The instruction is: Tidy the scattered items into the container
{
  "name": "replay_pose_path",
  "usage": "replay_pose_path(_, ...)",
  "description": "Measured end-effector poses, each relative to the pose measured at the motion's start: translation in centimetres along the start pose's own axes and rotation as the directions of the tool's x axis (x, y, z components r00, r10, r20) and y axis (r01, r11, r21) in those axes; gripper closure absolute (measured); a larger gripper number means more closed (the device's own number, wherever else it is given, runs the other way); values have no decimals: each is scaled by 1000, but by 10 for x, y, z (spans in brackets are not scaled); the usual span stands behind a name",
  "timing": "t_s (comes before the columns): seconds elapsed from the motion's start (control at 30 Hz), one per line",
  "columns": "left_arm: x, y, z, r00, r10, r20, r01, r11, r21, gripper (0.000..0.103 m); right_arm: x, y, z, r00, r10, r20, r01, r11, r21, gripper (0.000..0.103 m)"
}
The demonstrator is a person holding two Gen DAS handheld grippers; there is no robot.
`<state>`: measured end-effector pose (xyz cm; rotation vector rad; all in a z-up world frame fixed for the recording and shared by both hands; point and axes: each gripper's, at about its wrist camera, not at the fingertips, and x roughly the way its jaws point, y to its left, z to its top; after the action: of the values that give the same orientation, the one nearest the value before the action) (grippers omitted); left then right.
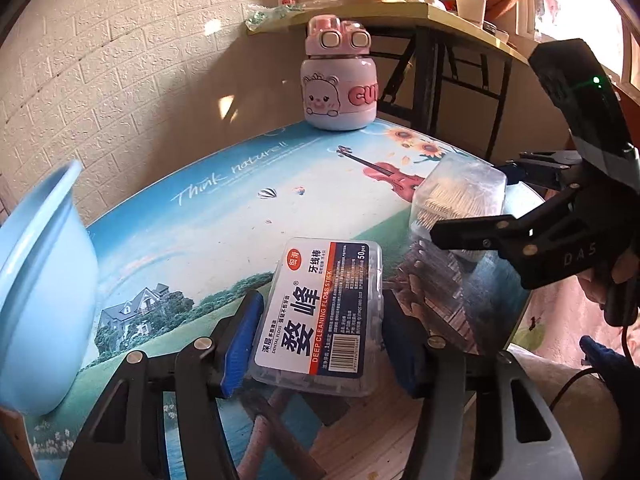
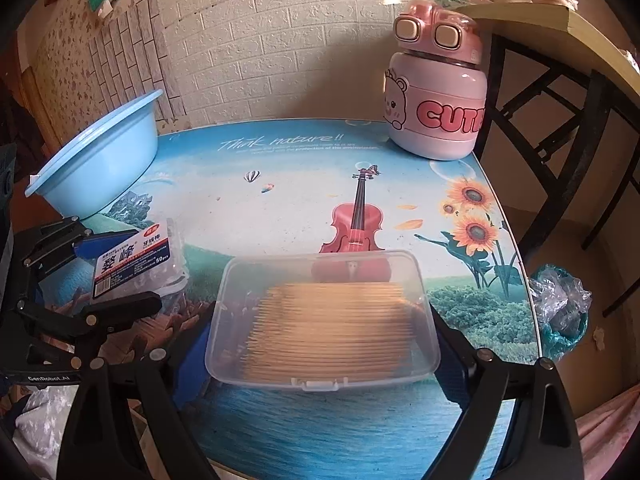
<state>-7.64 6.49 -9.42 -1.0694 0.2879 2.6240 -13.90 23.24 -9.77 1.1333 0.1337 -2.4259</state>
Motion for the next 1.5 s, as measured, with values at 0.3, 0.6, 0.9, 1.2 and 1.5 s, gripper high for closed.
replay_pose_path(0.3, -39, 15, 12, 993, 89, 81, -76, 987, -141, 47, -23, 12, 8, 998, -33, 45, 31, 998, 53, 10)
replay_pose_path(0.6, -90, 32, 6, 963, 243, 113, -198, 930, -310, 47, -53, 59, 14, 993, -51, 108, 42, 996, 81, 10)
replay_pose_path(0.9, -133, 48, -9, 946, 310, 90, -252, 882, -398, 53, -85, 100, 17, 987, -69, 145, 55, 994, 95, 10)
replay_pose_path(1.2, -132, 56, -14, 936, 344, 74, -290, 872, -394, 60, -95, 130, 19, 983, -75, 170, 69, 997, 41, 10)
replay_pose_path(1.5, -81, 60, -39, 958, 286, 13, -258, 885, -388, 62, -90, 107, 16, 985, -83, 149, 69, 993, 96, 10)
